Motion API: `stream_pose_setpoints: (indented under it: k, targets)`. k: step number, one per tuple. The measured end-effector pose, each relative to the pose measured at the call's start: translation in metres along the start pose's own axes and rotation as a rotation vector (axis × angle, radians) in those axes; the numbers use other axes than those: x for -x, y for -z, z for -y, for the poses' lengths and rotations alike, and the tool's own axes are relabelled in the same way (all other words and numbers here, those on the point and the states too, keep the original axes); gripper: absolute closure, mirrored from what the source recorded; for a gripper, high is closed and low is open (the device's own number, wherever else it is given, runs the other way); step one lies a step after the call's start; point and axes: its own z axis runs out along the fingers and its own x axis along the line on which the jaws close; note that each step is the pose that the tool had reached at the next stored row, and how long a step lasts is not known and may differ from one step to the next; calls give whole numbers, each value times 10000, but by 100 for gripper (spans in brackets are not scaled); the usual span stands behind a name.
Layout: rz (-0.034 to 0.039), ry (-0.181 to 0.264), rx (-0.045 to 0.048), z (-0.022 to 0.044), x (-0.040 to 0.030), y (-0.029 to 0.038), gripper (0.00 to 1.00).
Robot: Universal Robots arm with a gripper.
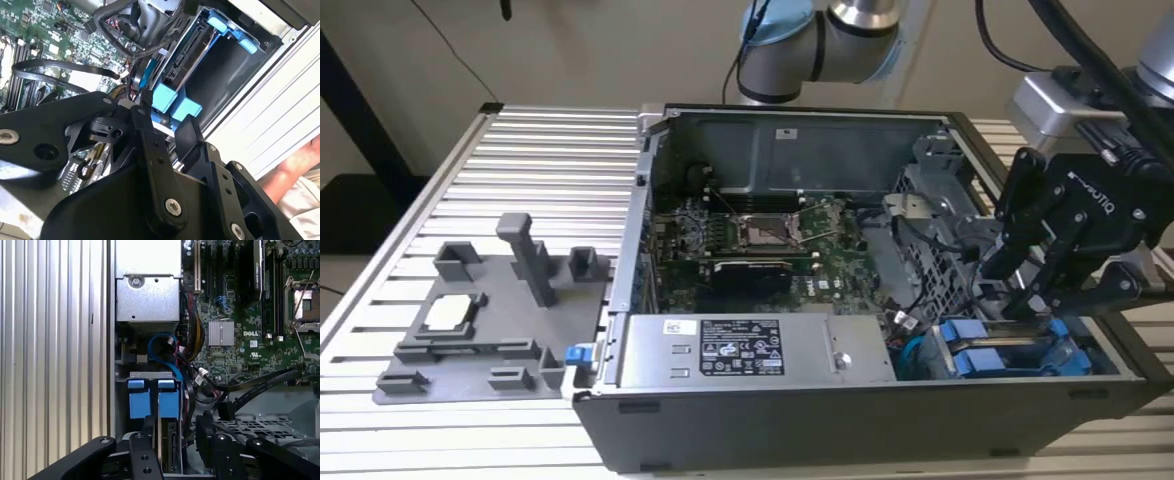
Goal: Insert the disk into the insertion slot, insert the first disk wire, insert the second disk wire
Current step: 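Insert the disk into the insertion slot, then insert the first disk wire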
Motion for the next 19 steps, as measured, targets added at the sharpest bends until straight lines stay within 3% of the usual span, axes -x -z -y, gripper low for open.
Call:
stream_pose_setpoints:
  k: [1, 2, 7, 11, 12, 13, 14, 17, 19]
  targets:
    - [-2, 2, -47, 0, 3, 0, 54]
    - [-1, 5, -176, 0, 5, 1, 54]
    - [30, 33, -1074, -2, 11, 0, 54]
    - [107, 55, -1801, -3, 11, 0, 54]
    - [142, 59, -1925, -3, 11, 1, 54]
    - [153, 61, -1957, 0, 12, 1, 54]
    - [150, 64, -1917, 12, 13, 2, 54]
    - [139, 62, -1651, 64, 13, 5, 54]
    - [135, 66, -1532, 106, 14, 9, 54]
